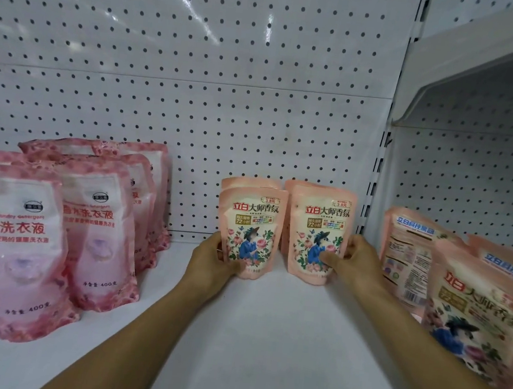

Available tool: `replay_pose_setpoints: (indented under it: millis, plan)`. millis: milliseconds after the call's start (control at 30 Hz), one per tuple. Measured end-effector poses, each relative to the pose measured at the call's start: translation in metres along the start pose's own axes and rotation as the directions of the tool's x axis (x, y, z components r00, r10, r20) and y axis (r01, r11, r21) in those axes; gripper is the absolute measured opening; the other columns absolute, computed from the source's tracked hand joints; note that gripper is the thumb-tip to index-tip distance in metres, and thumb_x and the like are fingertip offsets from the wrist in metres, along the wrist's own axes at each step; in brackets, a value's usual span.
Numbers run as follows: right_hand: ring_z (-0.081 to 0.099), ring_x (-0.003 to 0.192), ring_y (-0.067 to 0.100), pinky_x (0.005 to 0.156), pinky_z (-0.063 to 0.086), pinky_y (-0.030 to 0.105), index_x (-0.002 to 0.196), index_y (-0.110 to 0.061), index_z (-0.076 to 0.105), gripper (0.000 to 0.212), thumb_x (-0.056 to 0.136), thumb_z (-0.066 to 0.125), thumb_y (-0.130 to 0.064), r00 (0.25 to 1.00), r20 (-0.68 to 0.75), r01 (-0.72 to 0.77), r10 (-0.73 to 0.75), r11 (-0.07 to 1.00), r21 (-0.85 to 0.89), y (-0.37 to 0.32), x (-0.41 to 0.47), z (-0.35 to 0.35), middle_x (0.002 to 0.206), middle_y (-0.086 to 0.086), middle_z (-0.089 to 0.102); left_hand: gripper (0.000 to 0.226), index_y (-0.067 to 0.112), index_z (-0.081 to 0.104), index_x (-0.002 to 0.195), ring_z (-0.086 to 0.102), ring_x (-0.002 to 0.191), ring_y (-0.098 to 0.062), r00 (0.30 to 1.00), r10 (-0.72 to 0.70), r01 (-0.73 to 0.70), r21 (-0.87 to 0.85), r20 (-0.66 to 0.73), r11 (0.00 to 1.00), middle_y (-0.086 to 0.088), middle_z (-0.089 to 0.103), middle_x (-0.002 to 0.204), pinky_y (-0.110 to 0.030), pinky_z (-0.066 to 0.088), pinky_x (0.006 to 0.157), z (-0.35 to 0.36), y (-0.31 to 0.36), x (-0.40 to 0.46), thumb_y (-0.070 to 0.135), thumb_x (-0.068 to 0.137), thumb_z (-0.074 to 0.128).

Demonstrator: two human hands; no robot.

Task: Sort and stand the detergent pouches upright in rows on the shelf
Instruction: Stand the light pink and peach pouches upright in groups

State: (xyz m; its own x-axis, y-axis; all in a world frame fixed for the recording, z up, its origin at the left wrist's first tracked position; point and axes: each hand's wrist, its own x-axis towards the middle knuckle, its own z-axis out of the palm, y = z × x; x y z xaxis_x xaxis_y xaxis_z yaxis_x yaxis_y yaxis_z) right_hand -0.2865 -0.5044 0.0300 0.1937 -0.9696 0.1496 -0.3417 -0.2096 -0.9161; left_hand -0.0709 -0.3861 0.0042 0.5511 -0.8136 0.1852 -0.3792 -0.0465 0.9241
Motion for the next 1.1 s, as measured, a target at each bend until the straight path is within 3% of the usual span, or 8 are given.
replay_pose_setpoints:
  millis: [100, 233, 433, 600, 700, 833, 1000, 1100]
  plan:
    - [0.064, 0.09, 0.019, 0.068, 0.051, 0.029, 0.107, -0.01, 0.052, 0.035, 0.081, 0.075, -0.009, 0.998, -0.05, 0.037, -0.036, 0.999, 0.018, 0.007, 0.004, 0.009, 0.102, 0.004, 0.066, 0.043, 0.019, 0.059, 0.118, 0.065, 0.096, -0.011, 0.999, -0.011, 0.01, -0.01, -0.037, 1.0, 0.007, 0.067, 0.107, -0.017, 0.051, 0.073, 0.004, -0.002, 0.005, 0.003, 0.082, 0.076]
    - [0.061, 0.078, 0.009, 0.057, 0.045, 0.018, 0.109, -0.01, 0.051, 0.033, 0.084, 0.073, -0.007, 0.999, -0.04, 0.03, -0.027, 0.996, 0.088, 0.012, 0.003, 0.013, 0.097, 0.0, 0.063, 0.044, 0.017, 0.056, 0.122, 0.064, 0.1, -0.014, 0.998, 0.002, -0.001, 0.004, -0.067, 1.0, 0.005, 0.066, 0.114, -0.031, 0.056, 0.087, 0.009, -0.004, 0.006, 0.009, 0.083, 0.076]
    - [0.064, 0.089, 0.015, 0.068, 0.053, 0.027, 0.109, -0.013, 0.05, 0.032, 0.085, 0.072, -0.012, 0.999, -0.013, 0.034, -0.033, 0.997, 0.063, 0.015, 0.002, 0.013, 0.102, -0.002, 0.064, 0.046, 0.022, 0.055, 0.121, 0.065, 0.1, -0.012, 0.998, 0.026, -0.025, 0.014, -0.064, 1.0, 0.005, 0.068, 0.115, -0.038, 0.058, 0.088, 0.012, -0.009, 0.009, 0.015, 0.082, 0.078]
    - [0.065, 0.102, 0.018, 0.08, 0.054, 0.034, 0.119, -0.015, 0.047, 0.039, 0.087, 0.069, -0.011, 0.999, -0.005, 0.041, -0.041, 0.999, 0.014, 0.009, -0.009, 0.012, 0.118, 0.001, 0.065, 0.05, 0.02, 0.051, 0.123, 0.063, 0.101, -0.012, 0.999, 0.019, -0.017, 0.038, -0.047, 0.999, 0.003, 0.065, 0.12, -0.029, 0.056, 0.083, 0.011, -0.005, 0.006, 0.017, 0.082, 0.079]
    - [0.06, 0.115, 0.023, 0.092, 0.05, 0.039, 0.132, -0.014, 0.04, 0.054, 0.086, 0.069, -0.012, 0.998, -0.003, 0.069, -0.07, 0.989, -0.129, -0.003, -0.021, 0.003, 0.127, 0.002, 0.061, 0.064, 0.017, 0.042, 0.134, 0.055, 0.107, -0.009, 0.998, 0.025, -0.022, 0.062, -0.064, 0.998, 0.007, 0.055, 0.122, -0.017, 0.048, 0.078, 0.006, 0.009, -0.002, 0.015, 0.081, 0.079]
    - [0.047, 0.126, 0.026, 0.098, 0.041, 0.038, 0.138, -0.011, 0.039, 0.06, 0.087, 0.068, -0.024, 0.975, 0.032, 0.213, -0.221, 0.881, -0.422, -0.016, -0.045, -0.019, 0.136, 0.01, 0.05, 0.076, 0.014, 0.036, 0.143, 0.046, 0.128, -0.019, 0.959, 0.206, -0.143, 0.298, -0.194, 0.944, -0.003, 0.041, 0.142, -0.039, 0.045, 0.105, -0.007, 0.032, -0.02, 0.026, 0.081, 0.079]
    - [0.054, 0.103, 0.004, 0.083, 0.053, 0.033, 0.119, -0.024, 0.06, 0.026, 0.094, 0.059, -0.028, 0.842, 0.028, 0.506, -0.538, 0.772, -0.384, -0.015, -0.103, -0.047, 0.119, -0.01, 0.056, 0.044, 0.021, 0.049, 0.127, 0.057, 0.102, -0.002, 0.961, 0.274, -0.275, 0.129, 0.028, 0.953, 0.009, 0.058, 0.117, -0.022, 0.051, 0.087, 0.022, 0.082, -0.068, 0.021, 0.088, 0.071]
    - [0.055, 0.081, -0.005, 0.066, 0.046, 0.014, 0.107, -0.026, 0.066, 0.015, 0.094, 0.058, -0.026, 0.725, -0.048, 0.638, -0.687, 0.696, -0.331, -0.018, -0.13, -0.075, 0.101, -0.016, 0.06, 0.048, 0.022, 0.051, 0.129, 0.058, 0.106, -0.001, 0.944, 0.235, -0.236, -0.023, 0.23, 0.972, 0.009, 0.061, 0.118, -0.019, 0.05, 0.09, 0.07, 0.098, -0.09, 0.021, 0.087, 0.073]
